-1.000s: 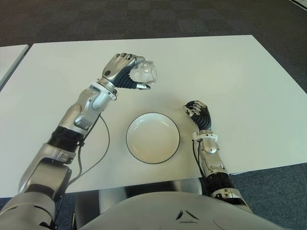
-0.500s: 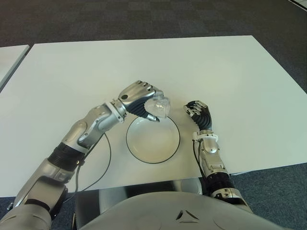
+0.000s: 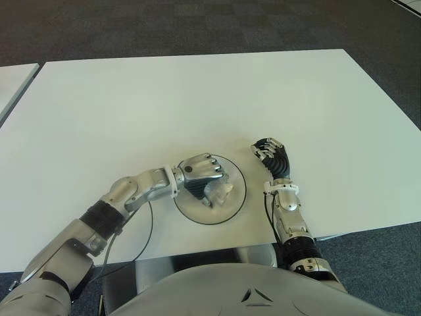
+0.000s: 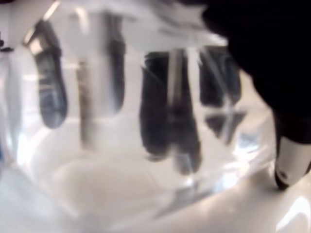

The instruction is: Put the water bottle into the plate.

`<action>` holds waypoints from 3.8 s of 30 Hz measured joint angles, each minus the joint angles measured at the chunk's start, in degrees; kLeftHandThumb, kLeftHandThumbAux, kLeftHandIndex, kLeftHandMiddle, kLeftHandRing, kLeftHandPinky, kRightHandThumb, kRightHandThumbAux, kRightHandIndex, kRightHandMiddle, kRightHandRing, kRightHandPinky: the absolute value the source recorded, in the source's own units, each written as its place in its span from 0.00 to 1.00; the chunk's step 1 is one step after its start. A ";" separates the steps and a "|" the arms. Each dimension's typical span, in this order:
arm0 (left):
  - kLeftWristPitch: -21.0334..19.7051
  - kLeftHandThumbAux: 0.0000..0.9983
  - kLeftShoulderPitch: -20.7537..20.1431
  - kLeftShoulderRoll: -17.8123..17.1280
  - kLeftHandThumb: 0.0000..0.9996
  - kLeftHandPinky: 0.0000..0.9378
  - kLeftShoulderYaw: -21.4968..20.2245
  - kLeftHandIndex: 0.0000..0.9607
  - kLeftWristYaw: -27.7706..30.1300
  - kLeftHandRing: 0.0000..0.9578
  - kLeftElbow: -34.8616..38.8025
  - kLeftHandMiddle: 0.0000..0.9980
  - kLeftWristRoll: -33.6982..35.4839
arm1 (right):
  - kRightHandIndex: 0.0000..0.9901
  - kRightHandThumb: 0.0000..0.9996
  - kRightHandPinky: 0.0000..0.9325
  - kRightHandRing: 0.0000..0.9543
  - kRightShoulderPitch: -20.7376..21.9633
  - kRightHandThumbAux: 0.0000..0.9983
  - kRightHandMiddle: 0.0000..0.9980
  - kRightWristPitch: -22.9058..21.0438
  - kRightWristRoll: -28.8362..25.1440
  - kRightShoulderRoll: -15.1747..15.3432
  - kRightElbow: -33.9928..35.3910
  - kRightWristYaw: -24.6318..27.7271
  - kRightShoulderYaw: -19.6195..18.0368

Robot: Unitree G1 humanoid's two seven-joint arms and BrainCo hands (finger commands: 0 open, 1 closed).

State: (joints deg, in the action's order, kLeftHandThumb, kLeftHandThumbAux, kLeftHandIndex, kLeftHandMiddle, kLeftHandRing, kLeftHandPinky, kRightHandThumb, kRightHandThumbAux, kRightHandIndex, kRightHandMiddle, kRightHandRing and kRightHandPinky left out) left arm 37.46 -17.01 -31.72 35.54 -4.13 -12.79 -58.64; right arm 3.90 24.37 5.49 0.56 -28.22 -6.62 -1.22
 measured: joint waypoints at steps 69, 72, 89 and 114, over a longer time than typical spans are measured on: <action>4.14 0.32 -6.12 0.02 0.08 0.00 4.87 0.00 3.14 0.00 -6.80 0.00 5.38 | 0.43 0.70 0.53 0.51 0.16 0.73 0.49 0.04 -0.14 -0.35 0.01 -0.10 -0.21; 4.36 0.31 -5.95 0.04 0.08 0.00 4.57 0.00 3.13 0.00 -6.71 0.00 5.37 | 0.43 0.70 0.52 0.51 0.15 0.73 0.49 0.04 -0.13 -0.35 0.04 -0.11 -0.21; 3.36 0.25 -3.52 0.07 0.08 0.00 3.11 0.00 0.04 0.00 -2.70 0.00 2.74 | 0.43 0.70 0.51 0.49 0.00 0.73 0.47 0.02 0.31 -0.18 0.47 -0.82 -0.10; 0.20 0.22 -2.68 2.91 0.17 0.00 1.63 0.00 -28.18 0.00 -4.24 0.00 -5.61 | 0.43 0.71 0.48 0.47 -0.18 0.74 0.46 -0.54 1.46 -0.05 0.81 -2.70 -0.02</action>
State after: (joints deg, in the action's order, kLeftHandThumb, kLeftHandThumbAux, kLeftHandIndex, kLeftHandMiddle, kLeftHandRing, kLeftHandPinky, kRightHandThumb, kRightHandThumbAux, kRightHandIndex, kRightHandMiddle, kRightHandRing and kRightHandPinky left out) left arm 37.65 -19.68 -28.81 37.17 -32.31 -17.03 -64.26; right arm 3.73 23.82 6.96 0.51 -27.41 -9.32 -1.23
